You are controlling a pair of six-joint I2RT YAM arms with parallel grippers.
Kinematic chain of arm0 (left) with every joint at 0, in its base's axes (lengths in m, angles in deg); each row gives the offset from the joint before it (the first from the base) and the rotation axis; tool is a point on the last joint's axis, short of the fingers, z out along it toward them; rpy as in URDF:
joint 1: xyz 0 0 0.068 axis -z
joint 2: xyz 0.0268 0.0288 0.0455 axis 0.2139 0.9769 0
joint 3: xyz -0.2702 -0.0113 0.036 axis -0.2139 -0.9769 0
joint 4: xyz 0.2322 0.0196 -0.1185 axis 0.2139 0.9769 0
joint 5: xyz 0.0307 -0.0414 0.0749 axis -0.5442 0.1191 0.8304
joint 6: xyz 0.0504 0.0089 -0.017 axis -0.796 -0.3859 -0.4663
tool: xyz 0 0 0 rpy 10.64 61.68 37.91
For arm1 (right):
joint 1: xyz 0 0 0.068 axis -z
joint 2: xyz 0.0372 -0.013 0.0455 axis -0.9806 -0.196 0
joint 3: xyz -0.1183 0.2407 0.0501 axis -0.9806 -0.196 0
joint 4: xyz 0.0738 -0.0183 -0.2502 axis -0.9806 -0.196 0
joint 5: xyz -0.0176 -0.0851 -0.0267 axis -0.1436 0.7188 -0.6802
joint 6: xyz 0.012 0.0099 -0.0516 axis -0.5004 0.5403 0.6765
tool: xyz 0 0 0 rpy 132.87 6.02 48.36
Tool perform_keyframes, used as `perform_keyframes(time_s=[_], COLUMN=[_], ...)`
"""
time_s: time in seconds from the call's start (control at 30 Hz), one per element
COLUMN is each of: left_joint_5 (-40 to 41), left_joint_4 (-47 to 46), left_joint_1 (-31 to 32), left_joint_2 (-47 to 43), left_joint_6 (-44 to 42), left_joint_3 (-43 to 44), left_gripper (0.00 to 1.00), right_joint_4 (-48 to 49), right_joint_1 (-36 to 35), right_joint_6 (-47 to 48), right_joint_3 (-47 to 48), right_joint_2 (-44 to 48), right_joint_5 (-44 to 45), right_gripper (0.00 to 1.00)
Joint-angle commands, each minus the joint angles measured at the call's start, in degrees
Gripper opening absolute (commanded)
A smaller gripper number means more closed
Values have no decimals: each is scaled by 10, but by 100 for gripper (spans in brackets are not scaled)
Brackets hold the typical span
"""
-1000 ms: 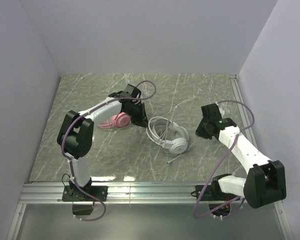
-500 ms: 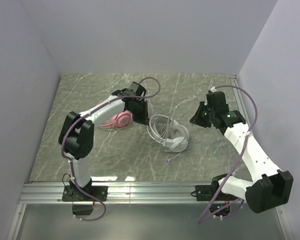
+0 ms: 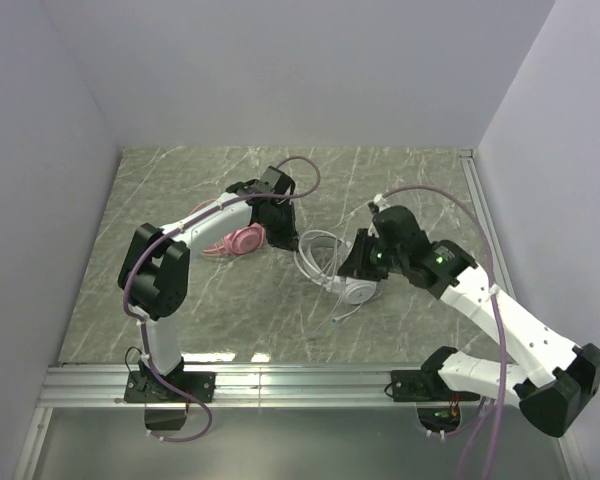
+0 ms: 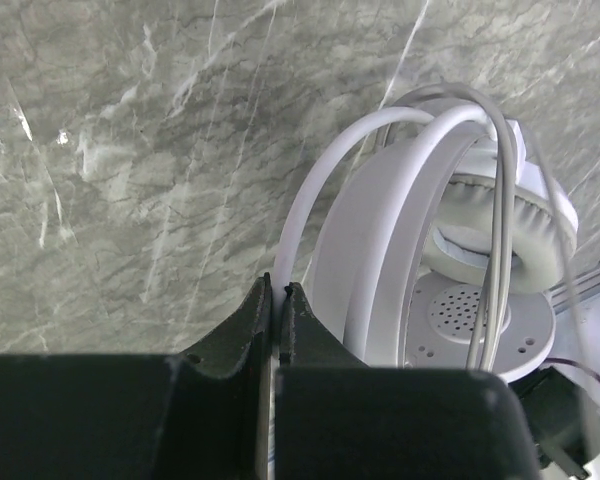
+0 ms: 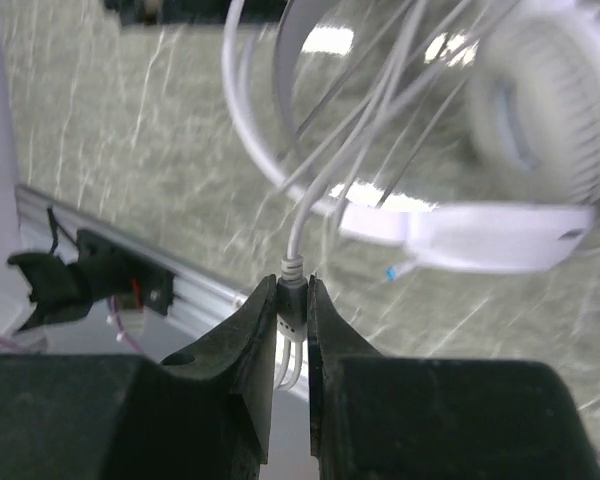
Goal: Wrap the headphones
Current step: Wrap the headphone cable with the right arm
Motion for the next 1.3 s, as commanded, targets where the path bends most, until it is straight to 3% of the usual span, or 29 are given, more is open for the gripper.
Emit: perform_keyframes(time_s=[0.0,0.3,0.5,0.93,1.27], left_joint_5=[18,-19,-46,-137,-227], left_joint_4=[-28,-22,-26,-30,-75], left_joint_1=[1,-3,-6,-6,-5], left_joint_2=[-13,8,3,-13,-9], left_joint_6=[31,60,91,168,178], left_joint_3=[3,10,-9,-43,-69], left_gripper=[1,1,1,1,1], right_joint_4=[14,83,109,198,297], right_joint_1=[-56,-173,-179,-222,-224], right_joint_6=[-63,-151,-166,-195,-152], right_joint_3=[-32,-139,-160,-228,-284], right_joint_2=[40,31,-5,13,55], right_joint_5=[19,88,170,396,528], right_gripper=[5,5,5,6,10])
